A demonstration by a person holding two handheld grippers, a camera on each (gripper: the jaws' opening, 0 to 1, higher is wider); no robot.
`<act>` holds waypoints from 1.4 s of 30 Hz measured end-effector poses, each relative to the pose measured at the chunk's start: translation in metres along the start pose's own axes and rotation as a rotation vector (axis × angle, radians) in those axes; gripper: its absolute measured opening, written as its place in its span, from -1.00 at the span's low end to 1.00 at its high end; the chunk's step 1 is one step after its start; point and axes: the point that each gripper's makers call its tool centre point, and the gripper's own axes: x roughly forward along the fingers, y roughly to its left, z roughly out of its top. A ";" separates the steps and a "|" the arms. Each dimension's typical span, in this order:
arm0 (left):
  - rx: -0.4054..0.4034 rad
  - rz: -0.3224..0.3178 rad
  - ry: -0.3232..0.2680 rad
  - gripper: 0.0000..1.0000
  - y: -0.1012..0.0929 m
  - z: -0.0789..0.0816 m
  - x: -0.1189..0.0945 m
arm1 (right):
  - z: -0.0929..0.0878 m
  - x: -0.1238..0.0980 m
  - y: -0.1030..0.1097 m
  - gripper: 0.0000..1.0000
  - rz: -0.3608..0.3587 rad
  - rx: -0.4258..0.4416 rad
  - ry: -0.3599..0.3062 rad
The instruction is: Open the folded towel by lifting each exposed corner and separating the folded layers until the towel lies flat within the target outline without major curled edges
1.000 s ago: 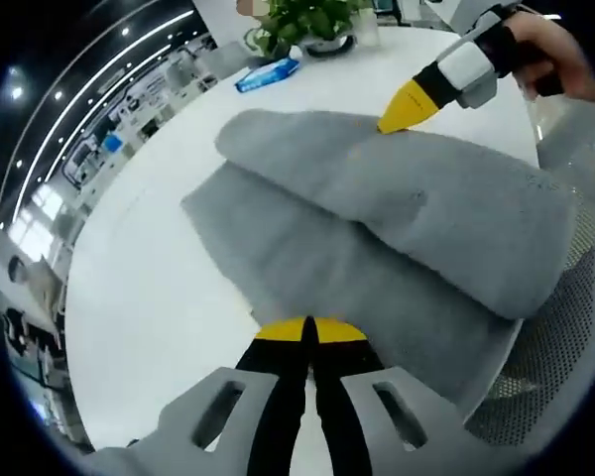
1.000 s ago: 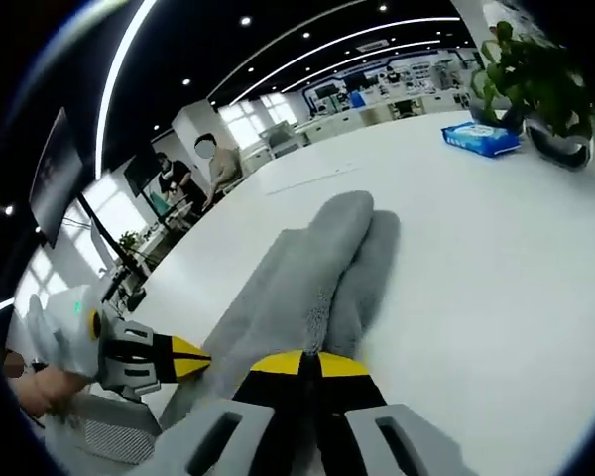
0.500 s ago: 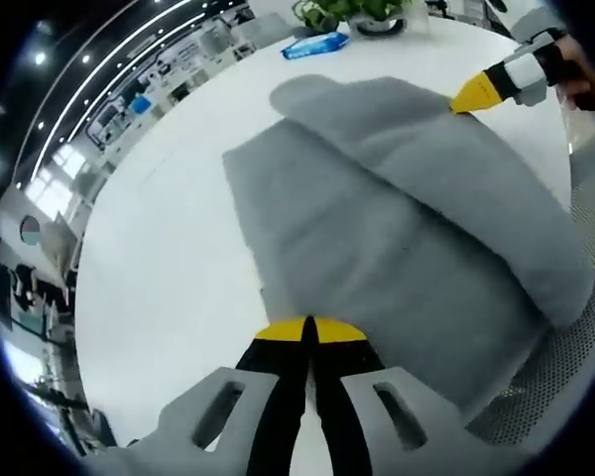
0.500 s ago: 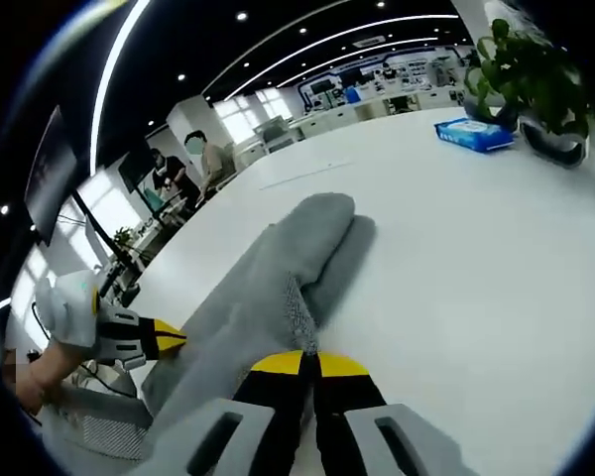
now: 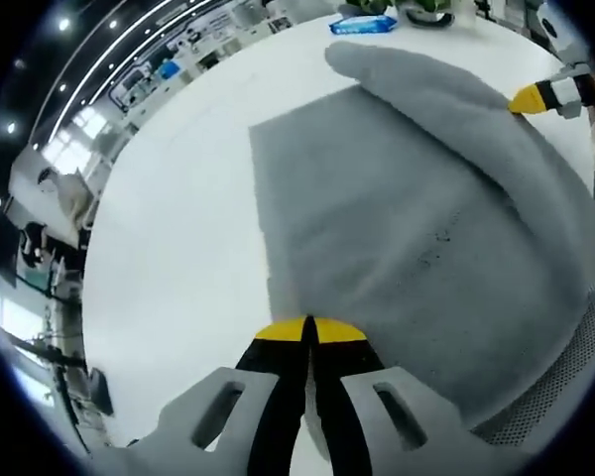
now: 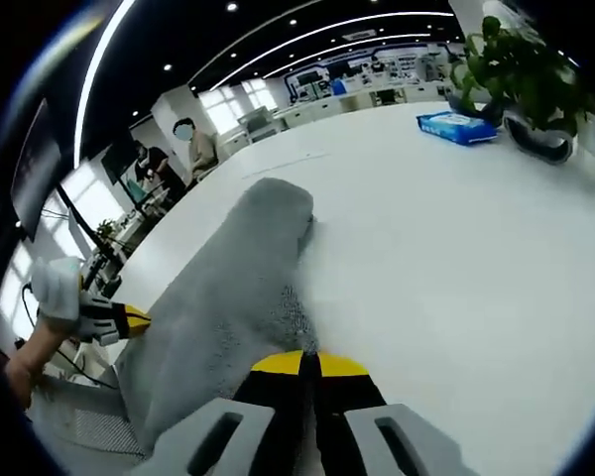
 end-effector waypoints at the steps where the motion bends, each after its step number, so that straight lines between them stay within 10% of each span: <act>1: -0.010 0.004 0.006 -1.00 0.004 -0.003 0.000 | 0.000 0.000 -0.001 -1.00 -0.003 0.001 0.002; 18: -0.172 -0.009 0.050 -1.00 0.024 -0.030 -0.008 | -0.010 -0.002 -0.015 -1.00 -0.046 0.041 0.040; 24: -0.092 -0.011 0.009 -1.00 0.021 -0.028 -0.008 | -0.019 -0.005 -0.018 -1.00 -0.108 -0.120 0.114; 32: -0.407 -0.130 -0.136 -0.92 0.030 -0.027 -0.011 | -0.016 -0.008 -0.011 -0.96 -0.103 -0.241 0.105; 36: -0.539 -0.080 -0.228 -0.59 0.053 -0.033 -0.017 | -0.002 -0.014 0.005 -0.90 -0.049 -0.246 0.028; 40: -0.723 -0.257 -0.254 -0.61 0.027 -0.028 -0.021 | 0.004 -0.015 0.020 -0.91 0.001 -0.277 -0.018; 42: -0.733 -0.230 -0.265 -0.61 0.028 -0.030 -0.019 | 0.003 -0.014 0.020 -0.92 -0.005 -0.270 -0.013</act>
